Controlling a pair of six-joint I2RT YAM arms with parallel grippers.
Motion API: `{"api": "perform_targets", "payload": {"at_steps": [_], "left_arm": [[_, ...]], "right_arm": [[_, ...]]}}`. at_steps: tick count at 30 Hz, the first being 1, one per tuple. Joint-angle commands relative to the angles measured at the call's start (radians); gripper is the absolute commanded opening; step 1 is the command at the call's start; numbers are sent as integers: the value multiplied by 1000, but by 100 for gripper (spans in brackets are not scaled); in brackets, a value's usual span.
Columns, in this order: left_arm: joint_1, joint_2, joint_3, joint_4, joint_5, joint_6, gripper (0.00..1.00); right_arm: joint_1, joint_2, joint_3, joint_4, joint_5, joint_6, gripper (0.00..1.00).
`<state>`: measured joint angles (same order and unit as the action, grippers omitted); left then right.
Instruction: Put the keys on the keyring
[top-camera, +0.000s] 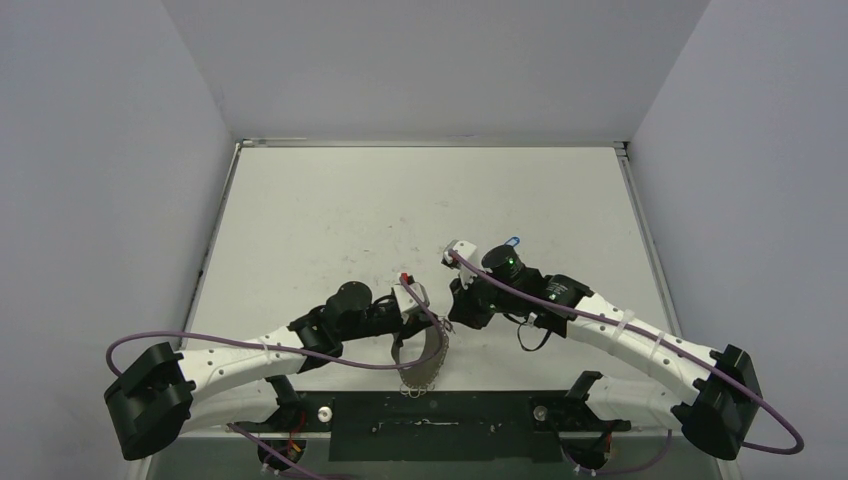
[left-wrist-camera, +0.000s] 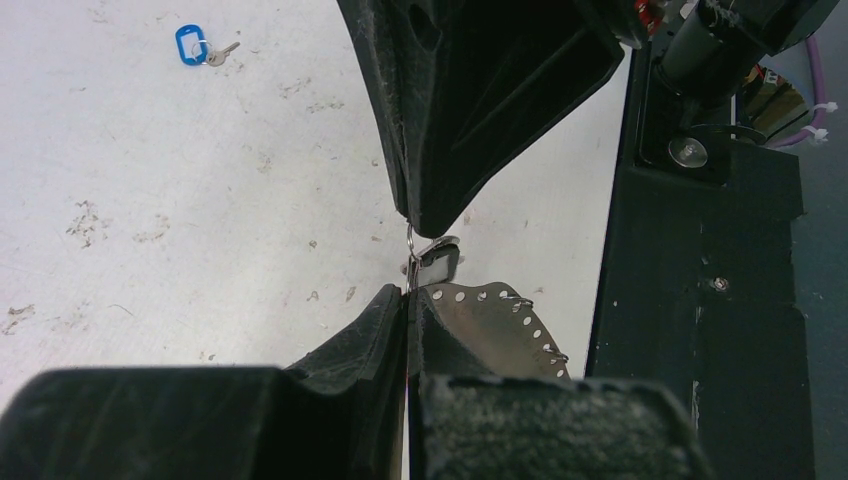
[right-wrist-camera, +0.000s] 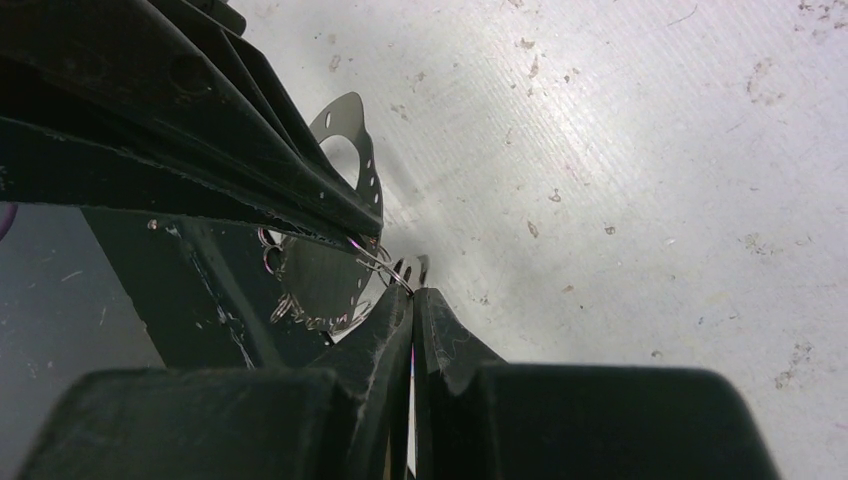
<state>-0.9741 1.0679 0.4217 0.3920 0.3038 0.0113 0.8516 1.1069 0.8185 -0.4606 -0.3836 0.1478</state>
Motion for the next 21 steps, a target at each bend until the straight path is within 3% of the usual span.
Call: {"api": "perform_targets", "payload": {"at_steps": [1, 5, 9, 10, 16, 21], "left_arm": [[-8, -23, 48, 33, 1, -3, 0], [-9, -29, 45, 33, -3, -2, 0], [-8, -48, 33, 31, -9, -1, 0], [-8, -58, 27, 29, -12, -1, 0], [-9, -135, -32, 43, -30, 2, 0], [-10, -203, -93, 106, -10, 3, 0]], "right_arm": [[6, -3, 30, 9, 44, -14, 0], [9, -7, 28, 11, 44, -26, 1], [9, -69, 1, 66, 47, -23, 36], [9, -94, -11, 90, 38, -21, 40], [11, -274, -155, 348, -13, -21, 53], [10, -396, -305, 595, -112, -122, 63]]}}
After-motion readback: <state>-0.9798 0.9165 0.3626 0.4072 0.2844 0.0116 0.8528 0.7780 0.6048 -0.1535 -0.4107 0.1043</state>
